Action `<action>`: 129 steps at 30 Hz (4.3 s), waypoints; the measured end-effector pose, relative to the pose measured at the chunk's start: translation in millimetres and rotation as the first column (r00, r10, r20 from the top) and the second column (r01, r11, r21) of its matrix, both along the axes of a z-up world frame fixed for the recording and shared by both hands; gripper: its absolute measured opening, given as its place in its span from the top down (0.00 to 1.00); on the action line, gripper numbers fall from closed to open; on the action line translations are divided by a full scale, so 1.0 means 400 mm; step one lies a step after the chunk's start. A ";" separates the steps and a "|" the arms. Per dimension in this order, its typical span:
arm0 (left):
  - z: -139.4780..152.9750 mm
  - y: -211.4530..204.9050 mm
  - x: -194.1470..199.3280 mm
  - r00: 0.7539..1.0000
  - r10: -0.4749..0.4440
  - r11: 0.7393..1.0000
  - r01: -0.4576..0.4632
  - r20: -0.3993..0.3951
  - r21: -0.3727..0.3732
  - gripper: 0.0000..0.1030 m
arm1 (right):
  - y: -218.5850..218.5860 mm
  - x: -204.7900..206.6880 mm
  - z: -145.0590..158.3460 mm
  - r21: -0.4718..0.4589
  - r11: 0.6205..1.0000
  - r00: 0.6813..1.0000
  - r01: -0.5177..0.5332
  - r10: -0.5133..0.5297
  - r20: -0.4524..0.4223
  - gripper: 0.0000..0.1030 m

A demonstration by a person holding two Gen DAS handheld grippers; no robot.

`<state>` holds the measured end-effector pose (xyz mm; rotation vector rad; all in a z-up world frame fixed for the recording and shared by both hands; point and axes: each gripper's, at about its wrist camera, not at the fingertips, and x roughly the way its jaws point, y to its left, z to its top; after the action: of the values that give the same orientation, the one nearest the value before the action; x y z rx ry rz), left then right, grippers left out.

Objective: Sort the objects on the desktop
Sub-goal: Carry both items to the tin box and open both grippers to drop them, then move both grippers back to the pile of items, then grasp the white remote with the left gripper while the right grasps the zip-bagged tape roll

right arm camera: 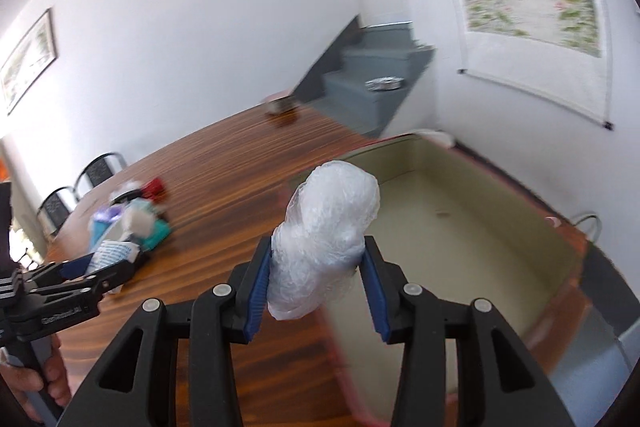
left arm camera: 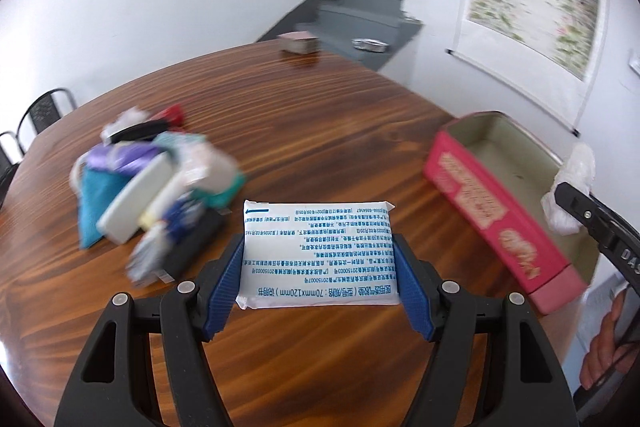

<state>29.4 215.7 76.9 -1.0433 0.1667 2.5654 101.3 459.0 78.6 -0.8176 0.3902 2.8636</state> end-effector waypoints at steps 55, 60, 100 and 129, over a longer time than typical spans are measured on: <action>0.061 0.410 0.002 0.947 -0.321 0.945 0.319 0.027 0.068 0.24 | 0.192 0.061 -0.007 -0.025 0.976 0.976 0.217 -0.217 0.016 0.27; 0.055 0.345 -0.017 0.967 -0.254 0.966 0.252 0.025 0.060 0.24 | 0.147 0.037 -0.004 -0.027 0.987 0.987 0.161 -0.161 0.011 0.27; -0.106 -0.393 -0.327 0.986 0.159 0.985 -0.155 0.043 -0.078 0.24 | -0.311 -0.241 -0.057 -0.075 0.957 0.953 -0.281 0.288 0.093 0.24; -0.122 -0.393 -0.330 0.988 0.058 0.994 -0.071 0.141 0.083 0.62 | -0.384 -0.302 -0.081 -0.118 0.931 0.922 -0.347 0.361 0.143 0.24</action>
<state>-102.8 58.5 27.9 -1.2057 -0.0165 2.5208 -19.7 305.5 46.1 -1.2468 0.3882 3.0894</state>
